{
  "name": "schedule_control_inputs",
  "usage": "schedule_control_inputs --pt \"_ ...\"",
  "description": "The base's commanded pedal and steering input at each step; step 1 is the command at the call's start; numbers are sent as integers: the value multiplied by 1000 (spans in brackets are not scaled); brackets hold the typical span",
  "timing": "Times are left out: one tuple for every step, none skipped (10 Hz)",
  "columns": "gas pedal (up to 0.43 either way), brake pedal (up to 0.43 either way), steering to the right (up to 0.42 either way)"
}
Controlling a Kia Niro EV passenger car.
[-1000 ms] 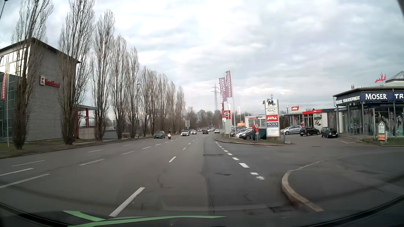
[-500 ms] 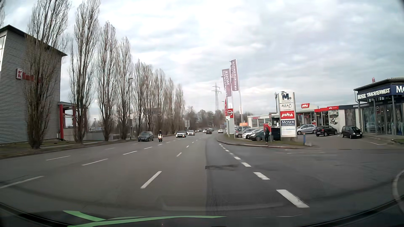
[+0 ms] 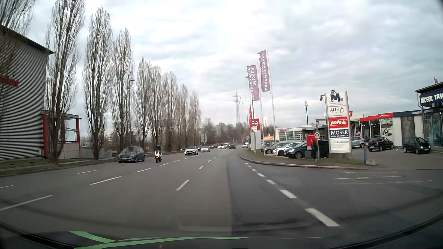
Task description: Follow the waypoints while adhering to traffic rules and regulations
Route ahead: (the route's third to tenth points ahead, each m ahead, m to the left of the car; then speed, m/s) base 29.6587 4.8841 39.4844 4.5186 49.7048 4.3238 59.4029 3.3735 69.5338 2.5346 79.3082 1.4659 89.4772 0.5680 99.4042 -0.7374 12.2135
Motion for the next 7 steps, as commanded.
schedule_control_inputs --pt "67 0 2" --pt "67 0 2" --pt "67 0 2" --pt "67 0 2" --pt "67 0 2" --pt "67 0 2" --pt "67 0 2"
